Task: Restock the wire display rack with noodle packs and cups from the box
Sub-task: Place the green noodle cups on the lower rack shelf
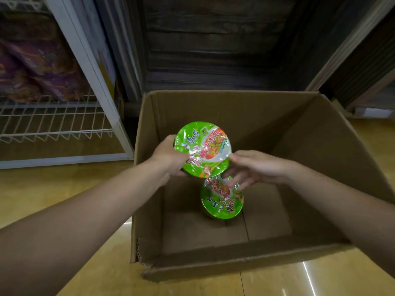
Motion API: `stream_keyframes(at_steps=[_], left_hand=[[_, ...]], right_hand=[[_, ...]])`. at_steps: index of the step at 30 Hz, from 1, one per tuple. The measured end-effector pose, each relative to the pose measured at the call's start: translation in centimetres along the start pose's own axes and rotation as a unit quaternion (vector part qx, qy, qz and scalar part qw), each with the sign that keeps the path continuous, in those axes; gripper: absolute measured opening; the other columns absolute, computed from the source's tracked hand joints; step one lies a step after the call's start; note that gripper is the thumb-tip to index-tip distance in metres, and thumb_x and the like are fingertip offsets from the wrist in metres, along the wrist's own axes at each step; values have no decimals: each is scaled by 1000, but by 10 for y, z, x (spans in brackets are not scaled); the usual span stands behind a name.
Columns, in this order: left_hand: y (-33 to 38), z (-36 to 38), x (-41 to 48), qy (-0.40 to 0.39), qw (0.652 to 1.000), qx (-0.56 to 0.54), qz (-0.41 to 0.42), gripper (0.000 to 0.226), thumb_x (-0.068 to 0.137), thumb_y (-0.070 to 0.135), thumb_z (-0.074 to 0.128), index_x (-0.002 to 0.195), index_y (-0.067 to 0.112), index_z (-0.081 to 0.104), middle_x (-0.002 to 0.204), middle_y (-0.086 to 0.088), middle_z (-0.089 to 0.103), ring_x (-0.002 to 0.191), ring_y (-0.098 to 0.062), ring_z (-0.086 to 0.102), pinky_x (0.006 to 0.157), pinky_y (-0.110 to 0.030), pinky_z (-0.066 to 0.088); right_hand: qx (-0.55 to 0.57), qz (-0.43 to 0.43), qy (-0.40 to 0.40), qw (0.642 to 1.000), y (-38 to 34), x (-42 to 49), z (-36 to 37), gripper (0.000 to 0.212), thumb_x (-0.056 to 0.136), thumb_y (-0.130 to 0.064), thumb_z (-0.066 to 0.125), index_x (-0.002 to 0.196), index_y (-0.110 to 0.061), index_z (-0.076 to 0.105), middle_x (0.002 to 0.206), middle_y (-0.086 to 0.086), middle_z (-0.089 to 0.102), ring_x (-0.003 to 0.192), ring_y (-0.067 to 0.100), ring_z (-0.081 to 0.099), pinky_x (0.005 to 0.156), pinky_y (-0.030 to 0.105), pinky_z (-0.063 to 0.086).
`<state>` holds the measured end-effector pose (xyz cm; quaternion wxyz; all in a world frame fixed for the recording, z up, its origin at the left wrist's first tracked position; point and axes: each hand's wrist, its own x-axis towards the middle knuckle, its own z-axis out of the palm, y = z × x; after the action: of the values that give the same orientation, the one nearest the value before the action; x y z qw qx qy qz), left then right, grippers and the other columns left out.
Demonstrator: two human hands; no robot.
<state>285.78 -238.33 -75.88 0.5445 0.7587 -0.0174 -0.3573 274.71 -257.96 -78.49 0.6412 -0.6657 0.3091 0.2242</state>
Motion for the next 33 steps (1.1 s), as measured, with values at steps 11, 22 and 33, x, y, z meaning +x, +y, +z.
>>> stream_keyframes(at_steps=[11, 22, 33], left_hand=[[6, -14, 10, 22, 989, 139, 39, 25, 92, 4, 53, 107, 23, 44, 81, 4, 52, 76, -16, 53, 54, -27, 41], [54, -31, 7, 38, 995, 84, 33, 21, 95, 9, 48, 111, 18, 59, 85, 1, 61, 80, -19, 60, 70, -30, 50], [201, -84, -149, -23, 998, 60, 8, 12, 97, 16, 54, 101, 19, 64, 103, -9, 71, 92, -26, 65, 82, -34, 46]], right_hand=[[-464, 17, 37, 885, 73, 86, -1, 62, 89, -40, 66, 141, -15, 44, 140, 8, 54, 124, 26, 55, 100, 40, 47], [-46, 17, 185, 982, 11, 18, 20, 48, 91, -17, 68, 123, -7, 34, 129, 14, 48, 76, 32, 70, 46, 36, 59], [179, -45, 153, 971, -113, -168, 94, 46, 96, -11, 59, 140, -19, 44, 123, -1, 58, 82, 19, 71, 53, 37, 60]])
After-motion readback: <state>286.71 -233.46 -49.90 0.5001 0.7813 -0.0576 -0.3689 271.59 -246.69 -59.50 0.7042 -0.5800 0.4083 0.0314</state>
